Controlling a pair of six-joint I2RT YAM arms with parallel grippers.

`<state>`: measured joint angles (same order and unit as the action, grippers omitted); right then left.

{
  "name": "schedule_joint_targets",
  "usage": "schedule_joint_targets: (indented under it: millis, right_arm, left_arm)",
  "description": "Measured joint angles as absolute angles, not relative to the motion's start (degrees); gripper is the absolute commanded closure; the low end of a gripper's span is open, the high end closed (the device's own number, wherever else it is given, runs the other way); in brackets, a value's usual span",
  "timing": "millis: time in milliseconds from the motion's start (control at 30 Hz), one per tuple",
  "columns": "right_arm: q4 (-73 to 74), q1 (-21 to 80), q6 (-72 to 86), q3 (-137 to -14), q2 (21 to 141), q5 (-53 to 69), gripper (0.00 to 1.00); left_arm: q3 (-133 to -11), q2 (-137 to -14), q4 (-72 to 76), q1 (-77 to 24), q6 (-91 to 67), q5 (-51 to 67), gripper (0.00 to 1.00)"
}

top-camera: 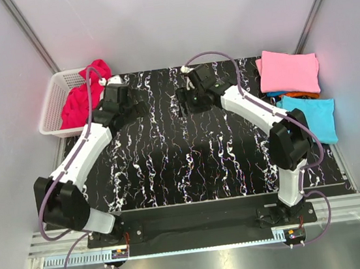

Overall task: Fold and stack the t-shirts
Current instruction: Grab the tshirt from the pile

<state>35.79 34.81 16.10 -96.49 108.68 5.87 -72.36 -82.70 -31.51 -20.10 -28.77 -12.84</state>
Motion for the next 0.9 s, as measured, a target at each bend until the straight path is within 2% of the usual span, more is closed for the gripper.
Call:
schedule_joint_targets:
  millis: [200,533,600,633,733,900]
  right_arm:
    - [36.5,30.6,14.8,-97.9,110.1,8.6,0.25]
    - [38.5,29.2,12.7,-99.2,110.8,10.5,0.24]
    - [39.0,28.4,12.8,-99.2,110.8,11.0,0.24]
    - [39.1,28.1,12.8,-99.2,110.8,11.2,0.24]
    - [39.3,27.5,12.8,-99.2,110.8,11.6,0.24]
    - [39.3,27.5,13.3,-98.2,110.8,11.8,0.24]
  left_arm:
    - [-75.5,-89.4,-29.8,-11.5,-30.1,-6.0,0.01]
    - [-92.6,-100.6,-30.2,-3.9,-30.0,-3.1,0.01]
    - [-96.7,-103.9,-29.9,0.3,-31.2,-1.5,0.05]
    - [-99.0,-105.9,-29.9,2.4,-31.8,-1.0,0.12]
    - [-103.7,-111.2,-29.9,6.9,-33.0,-0.6,0.21]
    - [-107.9,-118.1,-31.0,10.2,-33.6,-1.4,0.28]
